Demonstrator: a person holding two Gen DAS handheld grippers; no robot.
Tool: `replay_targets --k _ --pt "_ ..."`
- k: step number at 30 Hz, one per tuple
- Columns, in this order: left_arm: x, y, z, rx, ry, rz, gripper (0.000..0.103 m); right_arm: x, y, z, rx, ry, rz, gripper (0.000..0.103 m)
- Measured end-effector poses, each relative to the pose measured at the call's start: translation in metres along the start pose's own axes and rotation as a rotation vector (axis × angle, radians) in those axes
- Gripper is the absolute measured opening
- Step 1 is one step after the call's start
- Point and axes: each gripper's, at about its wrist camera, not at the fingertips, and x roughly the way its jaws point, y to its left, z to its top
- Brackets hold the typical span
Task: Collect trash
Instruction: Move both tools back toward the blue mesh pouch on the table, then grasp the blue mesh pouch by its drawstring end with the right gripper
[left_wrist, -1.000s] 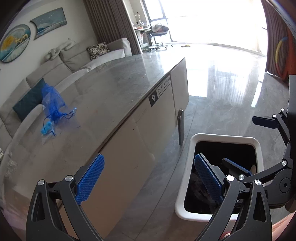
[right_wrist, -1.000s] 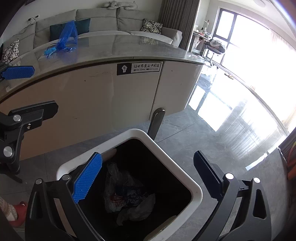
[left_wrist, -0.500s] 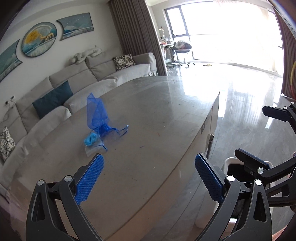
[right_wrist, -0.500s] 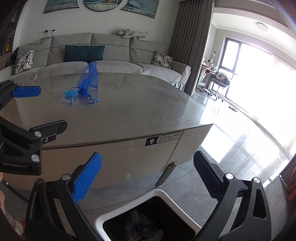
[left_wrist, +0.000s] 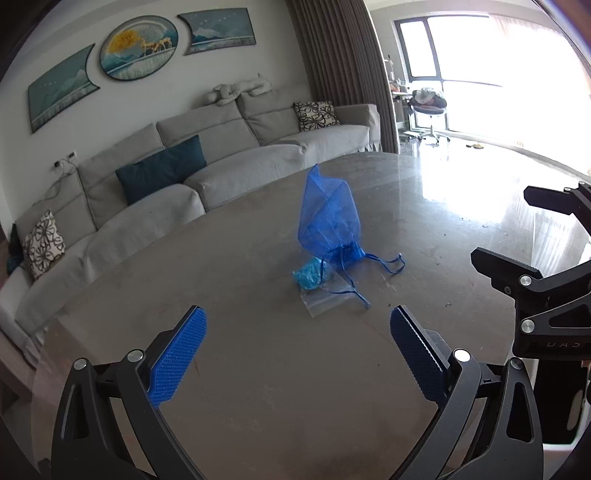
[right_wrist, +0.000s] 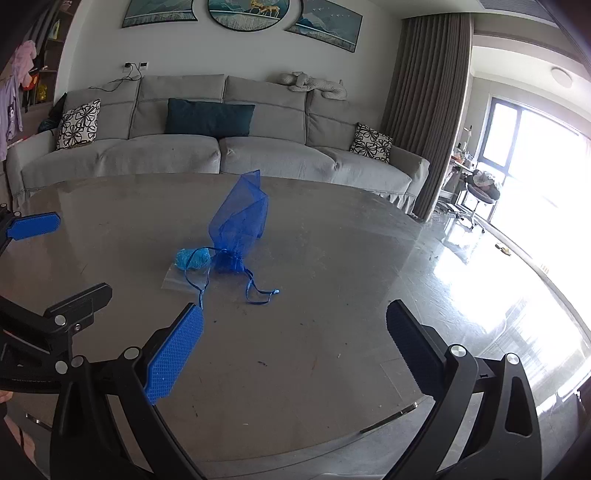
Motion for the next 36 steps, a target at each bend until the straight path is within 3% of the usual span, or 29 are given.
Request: replay_targets --k 9,15,28,29,30,31,32,33,34,35,36 --pt "0.052 0.033 0.025 -0.063 0.018 0.028 0.099 0.055 0.028 0.040 -0.015 0.010 0.018 0.098" --pt "0.087 0.049 0.043 -0.083 0.036 0.053 0.099 0.084 0.027 0.060 -0.008 0.016 0.024 0.098" --pt "0.130 0.058 0.044 -0.114 0.093 0.087 0.099 0.164 0.040 0.064 -0.023 0.214 0.025 0.098" --pt "0.131 0.058 0.044 -0.110 0.093 0.093 0.099 0.166 0.043 0.064 -0.016 0.219 0.034 0.090" --pt "0.132 0.059 0.044 -0.108 0.093 0.092 0.099 0.167 0.042 0.064 -0.010 0.228 0.039 0.070" --pt "0.131 0.058 0.044 -0.109 0.094 0.090 0.099 0.169 0.042 0.063 -0.002 0.243 0.043 0.057" --pt "0.132 0.058 0.044 -0.110 0.097 0.090 0.099 0.171 0.041 0.063 0.005 0.262 0.055 0.036" --pt "0.132 0.059 0.043 -0.112 0.098 0.090 0.099 0.173 0.041 0.063 0.004 0.272 0.057 0.024" --pt "0.132 0.058 0.044 -0.113 0.099 0.090 0.099 0.173 0.042 0.063 -0.005 0.274 0.048 0.020" --pt "0.131 0.058 0.043 -0.114 0.097 0.091 0.099 0.174 0.042 0.063 -0.014 0.277 0.048 0.006" --pt "0.129 0.058 0.043 -0.115 0.092 0.094 0.099 0.172 0.044 0.062 -0.026 0.274 0.044 0.001"
